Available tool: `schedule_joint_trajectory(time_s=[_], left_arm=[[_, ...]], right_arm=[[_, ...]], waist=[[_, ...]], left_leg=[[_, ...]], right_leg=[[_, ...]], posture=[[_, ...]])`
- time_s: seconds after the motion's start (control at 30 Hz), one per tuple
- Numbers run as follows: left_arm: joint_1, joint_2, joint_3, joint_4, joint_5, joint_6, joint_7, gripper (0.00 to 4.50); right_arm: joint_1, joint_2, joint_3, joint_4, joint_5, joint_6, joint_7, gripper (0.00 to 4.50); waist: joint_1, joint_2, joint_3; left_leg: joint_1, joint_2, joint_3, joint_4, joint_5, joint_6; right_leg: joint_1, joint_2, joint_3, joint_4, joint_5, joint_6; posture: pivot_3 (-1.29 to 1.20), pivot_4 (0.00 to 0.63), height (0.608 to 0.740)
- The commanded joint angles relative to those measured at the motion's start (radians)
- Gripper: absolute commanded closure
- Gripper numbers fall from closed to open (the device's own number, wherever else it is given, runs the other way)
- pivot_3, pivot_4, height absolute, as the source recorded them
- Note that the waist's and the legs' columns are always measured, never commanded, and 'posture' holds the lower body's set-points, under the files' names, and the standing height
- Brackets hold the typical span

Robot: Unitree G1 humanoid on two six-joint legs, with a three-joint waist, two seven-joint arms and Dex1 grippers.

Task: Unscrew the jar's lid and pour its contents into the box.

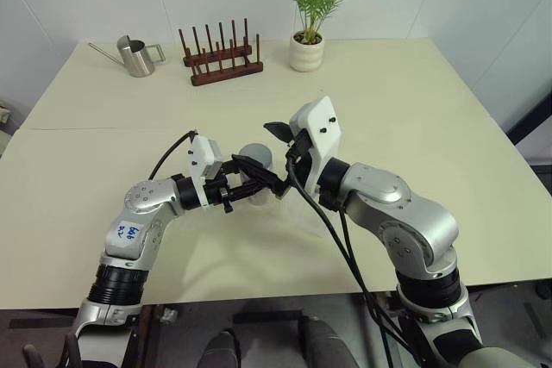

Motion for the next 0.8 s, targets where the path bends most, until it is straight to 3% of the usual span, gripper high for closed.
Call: schedule_joint_trajectory(time_s=[0.03, 0.77, 0.8], left_arm=[[-0.028, -0.008, 0.013, -0.028, -0.003, -0.026, 0.003, 2.57], [-0.045, -0.017, 0.021, -0.042, -0.021, -0.012, 0.001, 2.57], [-0.046, -0.017, 0.022, -0.041, -0.021, -0.012, 0.001, 2.57]], right_arm=[[-0.005, 0.012, 0.008, -0.038, 0.001, -0.017, 0.007, 0.0], [0.021, 0.019, 0.032, -0.004, -0.053, -0.059, 0.016, 0.0], [0.022, 0.02, 0.029, -0.003, -0.052, -0.06, 0.015, 0.19]], waist=[[0.0, 0.0, 0.0], [-0.001, 0.0, 0.0], [-0.001, 0.0, 0.0]], left_leg=[[0.0, 0.0, 0.0, 0.0, 0.0, 0.0], [0.0, 0.0, 0.0, 0.0, 0.0, 0.0], [0.0, 0.0, 0.0, 0.0, 0.0, 0.0]], right_leg=[[0.0, 0.0, 0.0, 0.0, 0.0, 0.0], [0.0, 0.0, 0.0, 0.0, 0.0, 0.0], [0.0, 0.0, 0.0, 0.0, 0.0, 0.0]], posture=[[0.0, 0.15, 0.74], [0.0, 0.15, 0.74], [0.0, 0.15, 0.74]])
